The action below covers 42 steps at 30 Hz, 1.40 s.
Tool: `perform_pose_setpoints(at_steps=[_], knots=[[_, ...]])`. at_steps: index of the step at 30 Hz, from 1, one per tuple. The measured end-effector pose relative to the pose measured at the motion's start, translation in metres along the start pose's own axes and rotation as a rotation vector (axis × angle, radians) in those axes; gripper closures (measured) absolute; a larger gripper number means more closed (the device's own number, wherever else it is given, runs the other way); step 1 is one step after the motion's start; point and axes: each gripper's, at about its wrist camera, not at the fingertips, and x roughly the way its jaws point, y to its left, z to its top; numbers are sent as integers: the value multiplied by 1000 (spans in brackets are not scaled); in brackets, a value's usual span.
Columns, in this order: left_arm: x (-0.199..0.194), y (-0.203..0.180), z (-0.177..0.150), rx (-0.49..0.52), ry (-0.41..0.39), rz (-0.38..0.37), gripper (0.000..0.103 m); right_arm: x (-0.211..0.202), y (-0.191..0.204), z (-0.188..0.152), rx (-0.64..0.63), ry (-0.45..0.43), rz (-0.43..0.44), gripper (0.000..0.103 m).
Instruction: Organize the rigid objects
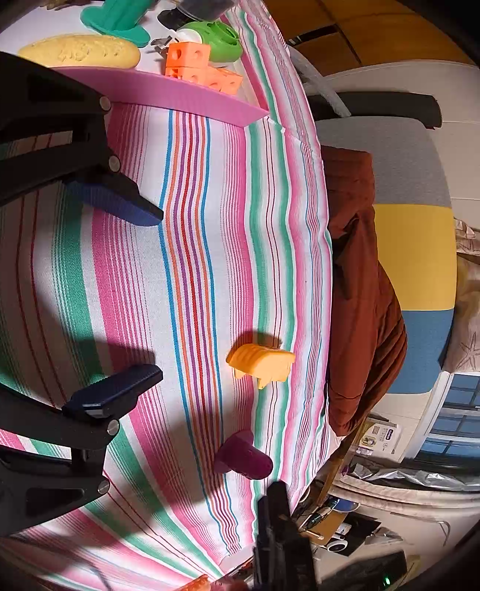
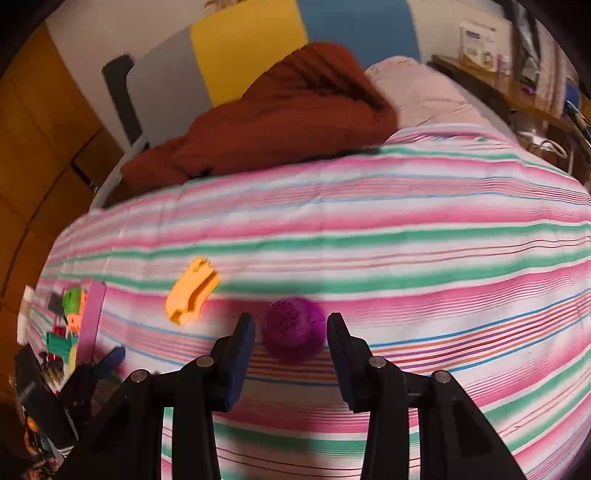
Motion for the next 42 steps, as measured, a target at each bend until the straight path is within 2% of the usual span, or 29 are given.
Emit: perform_pose_setpoints(at_steps=[5, 6, 7, 9, 13, 20, 21, 23, 24, 26, 28, 35, 42], knots=[[-2, -5, 3, 23, 3, 24, 25, 32, 16, -8, -64, 32, -77, 63], [-1, -5, 5, 25, 5, 24, 25, 37, 16, -10, -70, 33, -78, 64], [1, -6, 9, 28, 9, 23, 25, 41, 15, -10, -72, 36, -79, 69], [2, -9, 22, 15, -7, 5, 25, 46, 9, -9, -35, 36, -69, 75], [10, -20, 53, -3, -28, -23, 25, 44, -5, -8, 49, 56, -33, 75], [53, -65, 76, 162, 28, 6, 25, 36, -26, -6, 121, 63, -82, 75], [58, -67, 77, 165, 41, 11, 27, 35, -27, -5, 125, 63, -79, 76], [66, -68, 79, 161, 64, 7, 47, 35, -28, -4, 139, 61, -65, 76], [67, -67, 80, 153, 59, 0, 50, 35, -28, -4, 142, 62, -61, 76], [66, -62, 80, 135, 48, -8, 64, 34, -27, -3, 138, 64, -56, 76], [64, -58, 79, 116, 36, -22, 72, 34, -25, -3, 131, 66, -51, 76], [36, -44, 61, 59, -25, -15, 73, 35, -20, -4, 109, 56, -18, 76], [3, -30, 30, 5, -43, -14, 73, 37, -8, -5, 74, 61, -7, 76]])
